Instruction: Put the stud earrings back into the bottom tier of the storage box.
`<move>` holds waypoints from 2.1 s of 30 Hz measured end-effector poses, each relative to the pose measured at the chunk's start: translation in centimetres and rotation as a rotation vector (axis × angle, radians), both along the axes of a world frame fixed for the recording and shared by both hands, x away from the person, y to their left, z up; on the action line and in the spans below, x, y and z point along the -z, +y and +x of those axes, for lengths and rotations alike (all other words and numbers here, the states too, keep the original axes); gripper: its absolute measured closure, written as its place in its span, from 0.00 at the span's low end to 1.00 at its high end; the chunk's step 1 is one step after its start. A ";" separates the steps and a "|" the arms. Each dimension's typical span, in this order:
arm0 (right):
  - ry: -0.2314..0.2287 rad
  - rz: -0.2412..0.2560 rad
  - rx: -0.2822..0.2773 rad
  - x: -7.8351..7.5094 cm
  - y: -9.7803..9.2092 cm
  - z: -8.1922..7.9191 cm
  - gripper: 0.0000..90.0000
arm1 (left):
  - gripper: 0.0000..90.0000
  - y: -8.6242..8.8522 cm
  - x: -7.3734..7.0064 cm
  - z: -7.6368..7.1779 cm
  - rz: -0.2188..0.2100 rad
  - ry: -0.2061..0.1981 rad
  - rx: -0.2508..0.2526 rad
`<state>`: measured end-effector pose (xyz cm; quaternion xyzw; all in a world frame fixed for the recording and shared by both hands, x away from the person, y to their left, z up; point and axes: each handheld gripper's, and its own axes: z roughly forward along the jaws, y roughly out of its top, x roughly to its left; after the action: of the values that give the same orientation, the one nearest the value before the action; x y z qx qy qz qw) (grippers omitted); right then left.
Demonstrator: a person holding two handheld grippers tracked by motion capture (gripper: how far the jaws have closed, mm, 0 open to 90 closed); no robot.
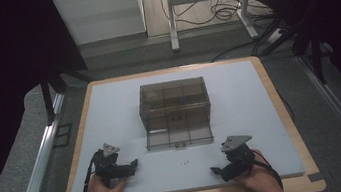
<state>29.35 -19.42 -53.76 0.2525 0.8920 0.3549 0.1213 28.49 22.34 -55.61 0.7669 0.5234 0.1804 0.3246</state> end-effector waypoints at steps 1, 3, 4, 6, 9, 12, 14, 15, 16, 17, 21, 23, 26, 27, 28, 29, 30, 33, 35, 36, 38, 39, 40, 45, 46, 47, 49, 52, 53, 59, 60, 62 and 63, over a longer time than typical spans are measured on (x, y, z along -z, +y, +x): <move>0.000 0.000 0.001 0.0 0.0 0.0 0.04 | 0.00 0.0 0.0 0.0 0.000 0.000 0.000; 0.000 0.000 0.001 0.0 0.0 0.0 0.04 | 0.00 0.0 0.0 0.0 0.000 0.000 0.000; 0.001 0.000 0.001 0.0 0.0 0.0 0.04 | 0.00 0.0 0.0 0.0 0.000 0.000 0.000; 0.002 0.000 0.001 0.0 0.0 0.0 0.04 | 0.00 0.0 0.0 0.0 0.002 0.001 0.001; 0.004 0.000 0.002 0.0 0.0 0.0 0.04 | 0.00 0.0 0.0 0.0 0.006 0.002 0.005; 0.004 -0.004 0.005 -0.1 0.1 0.0 0.04 | 0.00 0.1 0.0 0.0 0.006 0.003 0.005; 0.004 -0.009 0.001 -0.1 0.1 0.0 0.04 | 0.00 0.0 0.0 0.0 0.006 0.003 0.005; 0.005 -0.010 0.001 -0.1 0.1 0.0 0.04 | 0.00 0.1 0.0 0.0 0.007 0.002 0.005; 0.005 -0.012 0.001 -0.1 0.1 0.0 0.04 | 0.00 0.1 0.0 0.0 0.006 0.003 0.005; 0.006 -0.012 0.000 -0.1 0.1 0.1 0.04 | 0.00 0.0 0.0 0.0 0.006 0.002 0.005; 0.012 -0.017 0.004 -0.2 0.2 0.1 0.04 | 0.00 0.0 0.0 0.0 0.006 0.002 0.005; 0.015 -0.024 0.006 -0.3 0.2 0.1 0.05 | 0.00 0.1 0.0 0.0 0.006 0.002 0.005; 0.023 -0.039 0.007 -0.6 0.2 0.1 0.09 | 0.00 0.0 0.0 0.0 0.007 0.002 0.005; 0.030 -0.045 0.007 -0.7 0.2 0.1 0.11 | 0.00 0.0 0.0 0.0 0.007 0.002 0.005; 0.033 -0.050 0.004 -0.8 0.2 0.1 0.13 | 0.00 0.0 0.0 0.0 0.006 0.002 0.005; 0.039 -0.051 0.007 -1.0 0.2 0.1 0.15 | 0.00 0.0 0.0 0.0 0.007 0.002 0.005; 0.049 -0.051 0.013 -1.1 0.2 0.1 0.16 | 0.00 0.0 0.0 0.0 0.007 0.002 0.005; 0.078 -0.044 0.021 -1.4 0.1 0.4 0.16 | 0.00 0.0 0.0 0.0 0.007 0.002 0.005; 0.098 -0.034 0.026 -1.6 0.0 0.5 0.16 | 0.00 0.0 0.0 0.0 0.007 0.002 0.005; 0.111 -0.023 0.024 -1.8 0.1 0.6 0.17 | 0.00 0.0 0.0 0.0 0.007 0.002 0.005; 0.114 -0.027 0.026 -2.0 0.2 0.7 0.17 | 0.00 0.0 0.0 0.0 0.007 0.002 0.005; 0.113 -0.032 0.024 -2.1 0.3 0.8 0.18 | 0.00 0.0 0.0 0.0 0.007 0.002 0.005; 0.115 -0.032 0.022 -2.3 0.4 0.8 0.19 | 0.00 0.0 0.0 0.0 0.007 0.002 0.005; 0.124 -0.051 0.008 -2.8 0.9 1.1 0.22 | 0.00 0.0 0.0 0.0 0.007 0.002 0.005; 0.130 -0.053 0.005 -2.8 1.0 1.2 0.22 | 0.00 0.0 0.0 0.0 0.008 0.002 0.005; 0.137 -0.053 0.004 -2.9 1.1 1.3 0.22 | 0.00 0.0 0.0 0.0 0.007 0.002 0.005; 0.146 -0.054 0.000 -3.0 1.2 1.5 0.22 | 0.00 0.0 0.0 0.0 0.007 0.002 0.005; 0.144 -0.083 -0.001 -3.2 1.6 1.9 0.25 | 0.00 0.0 0.0 0.0 0.007 0.002 0.005; 0.141 -0.089 -0.004 -3.2 1.7 1.9 0.26 | 0.00 0.0 0.0 0.0 0.007 0.002 0.005; 0.157 -0.124 -0.023 -3.5 2.4 2.3 0.31 | 0.00 0.0 0.0 0.0 0.007 0.002 0.005; 0.155 -0.130 -0.026 -3.5 2.6 2.4 0.31 | 0.00 0.0 0.0 0.0 0.007 0.002 0.005; 0.147 -0.141 -0.020 -3.6 2.9 2.5 0.31 | 0.00 0.0 0.0 0.0 0.007 0.002 0.005; 0.145 -0.144 -0.022 -3.6 3.1 2.5 0.31 | 0.00 0.0 0.0 0.0 0.007 0.003 0.005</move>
<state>31.87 -16.36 -50.15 0.2582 0.9243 0.2721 0.0702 28.48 22.38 -55.57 0.7696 0.5212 0.1804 0.3218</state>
